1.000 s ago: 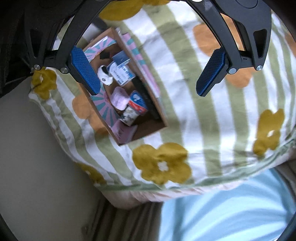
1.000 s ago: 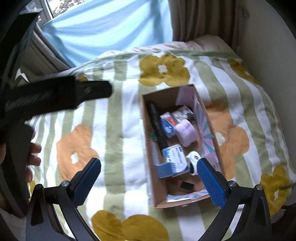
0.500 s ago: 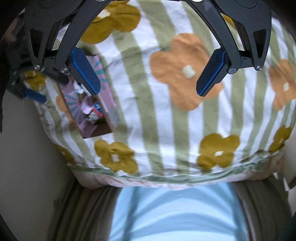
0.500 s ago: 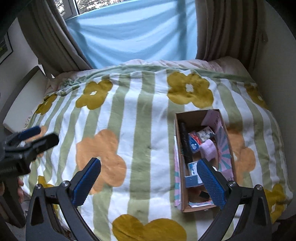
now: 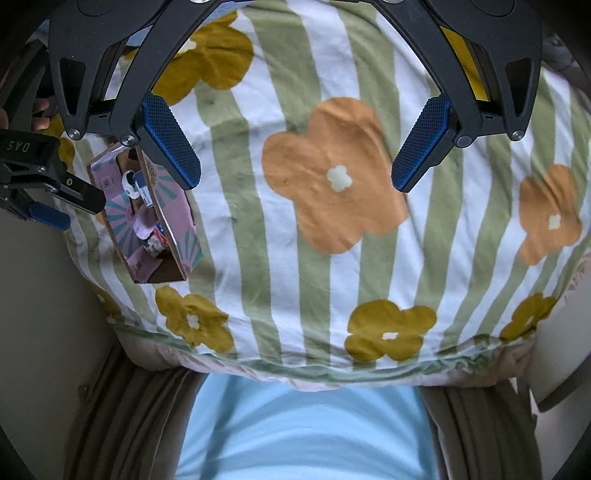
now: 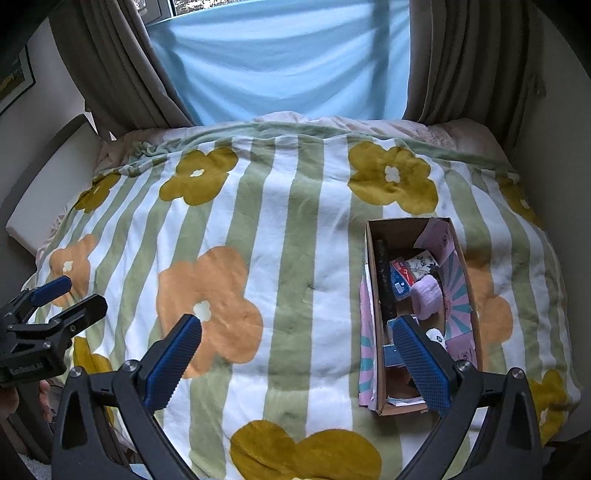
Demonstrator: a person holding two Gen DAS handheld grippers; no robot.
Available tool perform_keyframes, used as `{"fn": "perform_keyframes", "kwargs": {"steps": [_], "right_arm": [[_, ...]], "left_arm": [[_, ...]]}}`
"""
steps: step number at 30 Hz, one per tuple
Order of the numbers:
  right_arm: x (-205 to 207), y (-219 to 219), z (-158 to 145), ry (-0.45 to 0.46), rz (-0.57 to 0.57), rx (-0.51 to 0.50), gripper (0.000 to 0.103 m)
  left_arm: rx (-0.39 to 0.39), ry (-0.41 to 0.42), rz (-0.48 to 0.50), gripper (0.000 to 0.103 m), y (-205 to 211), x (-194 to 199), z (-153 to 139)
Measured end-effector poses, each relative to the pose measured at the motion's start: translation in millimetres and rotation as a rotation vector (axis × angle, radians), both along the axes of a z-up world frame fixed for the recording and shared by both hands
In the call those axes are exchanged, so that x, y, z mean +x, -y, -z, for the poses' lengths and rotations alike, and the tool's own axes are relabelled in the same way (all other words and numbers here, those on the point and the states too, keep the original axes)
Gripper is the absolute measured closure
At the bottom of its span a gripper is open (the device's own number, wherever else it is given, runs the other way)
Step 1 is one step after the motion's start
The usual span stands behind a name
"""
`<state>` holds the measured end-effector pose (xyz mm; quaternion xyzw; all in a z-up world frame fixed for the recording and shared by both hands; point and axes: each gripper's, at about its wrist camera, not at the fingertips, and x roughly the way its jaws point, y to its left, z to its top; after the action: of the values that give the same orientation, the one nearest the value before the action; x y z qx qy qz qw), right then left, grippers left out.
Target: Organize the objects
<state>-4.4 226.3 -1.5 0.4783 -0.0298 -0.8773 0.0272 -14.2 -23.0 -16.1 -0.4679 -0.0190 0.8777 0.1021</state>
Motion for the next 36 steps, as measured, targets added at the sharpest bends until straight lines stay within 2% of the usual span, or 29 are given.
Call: {"fn": "perform_keyframes", "kwargs": {"steps": [8,36], "right_arm": [[-2.2,1.0,-3.9,-0.01,0.0,0.01,0.0],[-6.3,0.2,-4.7,-0.013,-0.001,0.014,0.0]], "left_arm": [[0.015,-0.011,-0.014,0.0,3.0,-2.3,-4.0],[-0.008,-0.002,-0.013,0.0,0.2,-7.7,-1.8]]}}
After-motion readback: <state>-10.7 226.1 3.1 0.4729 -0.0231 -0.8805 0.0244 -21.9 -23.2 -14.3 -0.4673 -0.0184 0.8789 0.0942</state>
